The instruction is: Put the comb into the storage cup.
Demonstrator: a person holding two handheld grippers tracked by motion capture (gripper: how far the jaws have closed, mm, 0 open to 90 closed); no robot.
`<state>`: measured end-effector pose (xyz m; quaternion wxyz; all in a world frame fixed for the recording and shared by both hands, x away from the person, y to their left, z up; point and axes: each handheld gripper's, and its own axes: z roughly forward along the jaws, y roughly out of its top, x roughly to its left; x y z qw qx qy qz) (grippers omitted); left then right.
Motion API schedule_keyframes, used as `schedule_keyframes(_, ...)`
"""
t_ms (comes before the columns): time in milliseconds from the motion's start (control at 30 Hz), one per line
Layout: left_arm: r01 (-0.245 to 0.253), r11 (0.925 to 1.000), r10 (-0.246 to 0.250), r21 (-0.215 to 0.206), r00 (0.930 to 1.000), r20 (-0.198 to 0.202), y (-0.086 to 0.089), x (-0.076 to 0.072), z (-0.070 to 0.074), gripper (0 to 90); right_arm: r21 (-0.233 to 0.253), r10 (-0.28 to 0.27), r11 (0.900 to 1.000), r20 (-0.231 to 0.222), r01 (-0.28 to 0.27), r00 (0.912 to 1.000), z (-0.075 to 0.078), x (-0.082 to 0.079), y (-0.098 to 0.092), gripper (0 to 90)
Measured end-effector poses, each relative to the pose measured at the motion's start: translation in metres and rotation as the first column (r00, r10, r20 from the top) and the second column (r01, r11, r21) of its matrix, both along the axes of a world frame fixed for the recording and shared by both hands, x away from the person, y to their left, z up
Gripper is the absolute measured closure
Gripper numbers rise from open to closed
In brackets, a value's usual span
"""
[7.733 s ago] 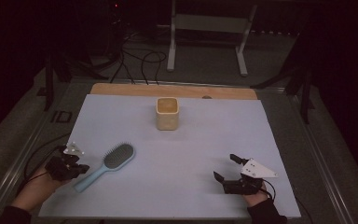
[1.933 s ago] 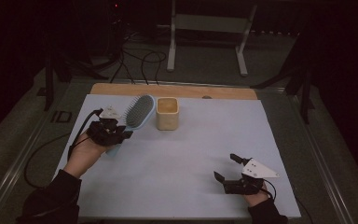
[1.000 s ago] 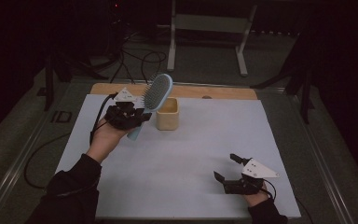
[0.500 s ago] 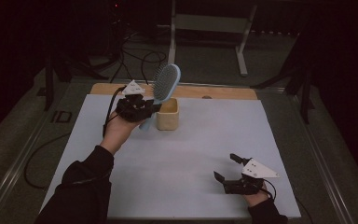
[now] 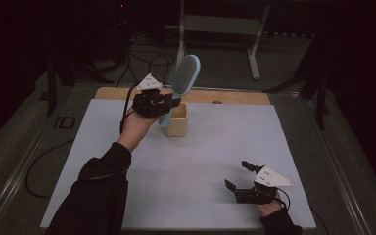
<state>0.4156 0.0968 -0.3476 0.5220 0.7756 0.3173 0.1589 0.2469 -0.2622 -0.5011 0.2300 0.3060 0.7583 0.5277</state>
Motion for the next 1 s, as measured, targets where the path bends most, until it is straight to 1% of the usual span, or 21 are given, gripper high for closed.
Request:
schedule_keyframes(33,-0.009,1.0,0.009,0.002,0.9999,0.008,-0.001,0.001,0.0,69.9,0.0,-0.001,1.0,0.002,0.001,1.0,0.0,0.0,0.0,9.9)
schedule_keyframes(133,-0.006,1.0,0.006,-0.008,0.9999,0.016,-0.004,0.006,0.001,69.9,-0.001,0.002,1.0,0.002,-0.002,1.0,0.0,0.0,0.0,9.9)
schedule_keyframes(267,-0.007,0.9997,0.007,-0.024,1.0,0.007,-0.008,0.012,0.002,69.9,0.001,0.004,1.0,0.001,-0.004,1.0,0.0,0.001,0.001,9.9)
schedule_keyframes(333,-0.011,0.9994,0.012,-0.033,0.9999,0.012,-0.01,0.015,0.004,69.9,0.0,0.004,1.0,0.0,-0.004,1.0,0.0,0.001,0.001,9.9)
schedule_keyframes(400,-0.012,0.9993,0.013,-0.035,0.9996,0.027,-0.011,0.018,0.005,69.9,0.0,0.004,1.0,0.001,-0.004,1.0,0.0,0.0,0.001,9.9)
schedule_keyframes(433,-0.008,0.999,0.01,-0.043,0.9994,0.034,-0.012,0.019,0.006,69.9,0.002,0.005,1.0,0.003,-0.005,1.0,0.0,0.0,0.001,9.9)
schedule_keyframes(533,-0.009,0.9981,0.012,-0.062,0.9992,0.038,-0.013,0.024,0.006,69.9,0.001,0.004,1.0,0.001,-0.004,1.0,0.0,0.001,0.001,9.9)
schedule_keyframes(567,-0.017,0.9981,0.019,-0.058,0.9989,0.044,-0.014,0.026,0.006,69.9,0.002,0.005,1.0,0.0,-0.005,1.0,0.0,0.001,0.001,9.9)
schedule_keyframes(633,-0.014,0.9978,0.017,-0.065,0.9987,0.048,-0.014,0.03,0.006,69.8,0.001,0.007,1.0,0.001,-0.007,1.0,0.0,0.001,0.001,9.9)
schedule_keyframes(667,-0.023,0.9974,0.026,-0.068,0.9983,0.052,-0.014,0.031,0.005,69.9,0.002,0.007,1.0,0.0,-0.007,1.0,0.0,0.001,0.001,9.9)
schedule_keyframes(700,-0.015,0.9965,0.018,-0.082,0.9989,0.044,-0.013,0.034,0.005,69.9,0.002,0.007,1.0,0.0,-0.007,1.0,0.0,0.001,0.001,9.9)
schedule_keyframes(867,-0.039,0.9934,0.045,-0.108,0.9976,0.052,-0.015,0.042,-0.002,69.9,0.003,0.007,1.0,-0.002,-0.007,1.0,-0.001,0.001,0.002,9.9)
schedule_keyframes(967,-0.04,0.9921,0.049,-0.119,0.9959,0.076,-0.017,0.046,-0.008,69.8,0.005,0.008,1.0,-0.001,-0.008,1.0,0.0,0.0,0.002,9.9)
schedule_keyframes(1000,-0.035,0.9906,0.045,-0.132,0.996,0.077,-0.017,0.047,-0.01,69.8,0.006,0.009,1.0,-0.001,-0.009,1.0,0.0,0.0,0.002,9.9)
